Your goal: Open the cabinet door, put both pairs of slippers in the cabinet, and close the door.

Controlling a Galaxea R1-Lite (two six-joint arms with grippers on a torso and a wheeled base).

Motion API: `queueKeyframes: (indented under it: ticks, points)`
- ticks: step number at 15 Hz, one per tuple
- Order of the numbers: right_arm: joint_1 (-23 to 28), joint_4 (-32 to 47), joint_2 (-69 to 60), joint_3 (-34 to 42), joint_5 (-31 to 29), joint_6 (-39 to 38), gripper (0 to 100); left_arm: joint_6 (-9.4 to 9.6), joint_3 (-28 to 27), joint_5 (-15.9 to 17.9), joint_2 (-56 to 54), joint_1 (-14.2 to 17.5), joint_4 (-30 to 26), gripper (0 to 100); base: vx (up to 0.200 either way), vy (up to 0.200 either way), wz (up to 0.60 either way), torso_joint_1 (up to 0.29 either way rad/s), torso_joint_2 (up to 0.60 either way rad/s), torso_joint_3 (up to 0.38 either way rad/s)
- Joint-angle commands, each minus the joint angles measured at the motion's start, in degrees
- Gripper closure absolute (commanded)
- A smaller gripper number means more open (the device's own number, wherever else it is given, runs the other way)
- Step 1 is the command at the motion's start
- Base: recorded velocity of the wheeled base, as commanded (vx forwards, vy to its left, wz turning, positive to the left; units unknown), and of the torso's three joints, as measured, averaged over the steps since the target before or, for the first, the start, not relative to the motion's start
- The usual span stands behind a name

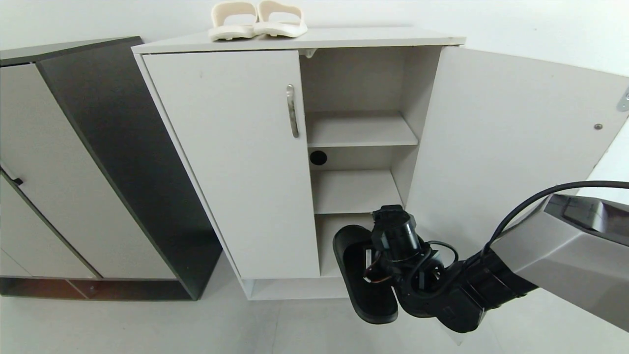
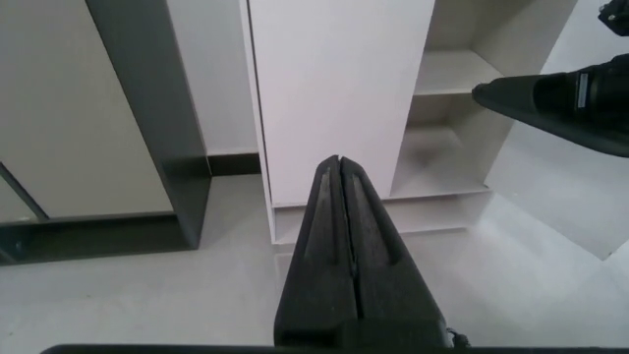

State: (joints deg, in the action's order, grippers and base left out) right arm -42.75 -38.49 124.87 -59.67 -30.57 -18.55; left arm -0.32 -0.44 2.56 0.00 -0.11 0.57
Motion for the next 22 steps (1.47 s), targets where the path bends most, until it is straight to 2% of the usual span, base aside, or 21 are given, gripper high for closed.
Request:
queueKeyframes:
  ticks: [1, 5, 7, 9, 11, 13, 15, 17, 22]
  points:
    - [-0.1, 0.0, 0.0, 0.0, 0.0, 0.0, 100, -0.03, 0.0, 0.0, 0.2, -0.1, 0.0, 100, 0.0, 0.0, 0.0, 0.007, 0.0, -0.193]
    - [-0.2, -0.3, 0.0, 0.2, -0.1, -0.1, 100, -0.03, 0.0, 0.0, 0.1, -0.1, 0.0, 100, 0.0, 0.0, 0.0, 0.005, 0.01, -0.196]
    - [-1.0, -3.1, 0.0, 0.4, -0.3, 0.2, 100, -0.03, 0.0, 0.0, 0.1, -0.1, 0.0, 100, 0.0, 0.0, 0.0, 0.005, 0.01, -0.203]
    - [-2.4, -5.1, -0.2, 0.3, -4.3, 1.2, 100, -0.03, 0.0, 0.0, 0.1, -0.1, 0.0, 100, 0.0, 0.0, 0.0, 0.005, 0.0, -0.198]
    - [-2.9, -12.1, -0.2, 0.6, -7.7, 5.9, 100, 0.05, 0.0, 0.0, 0.1, -0.1, 0.1, 100, 0.0, 0.0, 0.0, 0.005, 0.0, -0.203]
    - [-2.9, -23.9, 0.4, 4.3, -8.0, 12.9, 100, 0.23, 0.0, 0.1, 0.1, 0.0, 0.3, 100, 0.0, 0.0, 0.0, 0.001, 0.01, -0.055]
    - [-2.9, -32.6, 2.3, 6.7, -7.9, 17.5, 100, 0.4, 0.1, 0.3, 0.1, -0.1, 0.4, 100, 0.0, 0.0, 0.0, 0.0, 0.0, 0.0]
    - [-2.7, -33.2, 3.7, 6.5, -7.8, 17.5, 100, 0.84, 0.1, 0.3, 0.1, 0.0, 0.4, 100, 0.0, 0.0, 0.0, 0.0, 0.0, 0.0]
    - [-2.4, -33.3, 5.4, 5.6, -7.8, 17.1, 100, 0.58, 0.1, 0.2, 0.1, -0.1, 0.3, 100, 0.04, 0.0, 0.0, 0.0, 0.0, 0.0]
